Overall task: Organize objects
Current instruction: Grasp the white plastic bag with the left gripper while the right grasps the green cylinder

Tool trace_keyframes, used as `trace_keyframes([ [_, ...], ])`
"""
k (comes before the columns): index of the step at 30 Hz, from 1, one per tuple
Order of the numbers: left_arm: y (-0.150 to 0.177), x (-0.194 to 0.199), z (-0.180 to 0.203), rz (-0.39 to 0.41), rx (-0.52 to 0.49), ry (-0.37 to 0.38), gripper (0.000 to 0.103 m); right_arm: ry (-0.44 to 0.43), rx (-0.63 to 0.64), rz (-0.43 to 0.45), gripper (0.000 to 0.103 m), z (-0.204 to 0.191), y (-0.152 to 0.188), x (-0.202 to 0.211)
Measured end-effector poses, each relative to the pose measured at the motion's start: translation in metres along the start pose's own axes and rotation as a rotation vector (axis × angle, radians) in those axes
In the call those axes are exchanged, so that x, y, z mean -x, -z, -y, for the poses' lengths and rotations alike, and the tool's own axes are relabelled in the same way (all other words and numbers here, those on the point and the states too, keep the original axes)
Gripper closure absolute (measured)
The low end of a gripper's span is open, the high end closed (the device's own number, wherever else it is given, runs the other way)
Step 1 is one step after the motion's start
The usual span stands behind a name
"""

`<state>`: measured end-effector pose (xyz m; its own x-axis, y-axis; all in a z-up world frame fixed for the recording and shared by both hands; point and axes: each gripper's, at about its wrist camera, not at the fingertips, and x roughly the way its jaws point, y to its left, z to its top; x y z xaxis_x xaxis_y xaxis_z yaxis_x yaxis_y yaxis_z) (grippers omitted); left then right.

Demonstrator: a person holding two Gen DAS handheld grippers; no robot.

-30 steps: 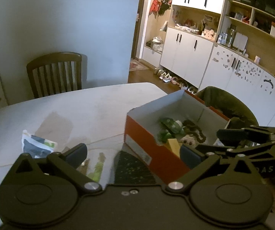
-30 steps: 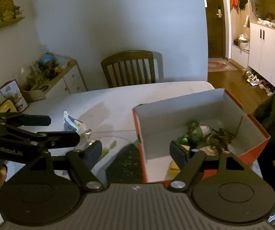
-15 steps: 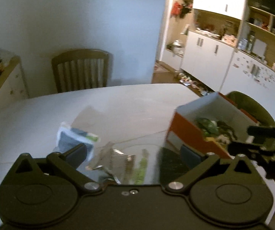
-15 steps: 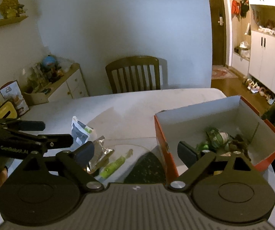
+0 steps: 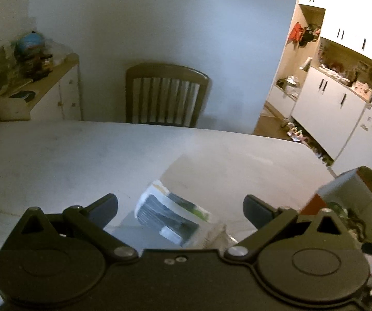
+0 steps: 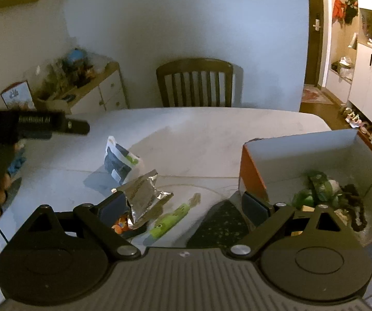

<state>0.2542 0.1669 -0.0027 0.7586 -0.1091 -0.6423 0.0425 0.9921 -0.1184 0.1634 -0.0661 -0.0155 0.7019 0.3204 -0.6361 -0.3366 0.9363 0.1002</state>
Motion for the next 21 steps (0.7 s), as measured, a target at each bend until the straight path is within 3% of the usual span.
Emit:
trace_keyframes([
  [21, -0.006, -0.13, -0.002, -0.279, 0.07, -0.178, 0.006, 0.095, 0.07, -0.239, 0.007, -0.016, 0.024, -0.117],
])
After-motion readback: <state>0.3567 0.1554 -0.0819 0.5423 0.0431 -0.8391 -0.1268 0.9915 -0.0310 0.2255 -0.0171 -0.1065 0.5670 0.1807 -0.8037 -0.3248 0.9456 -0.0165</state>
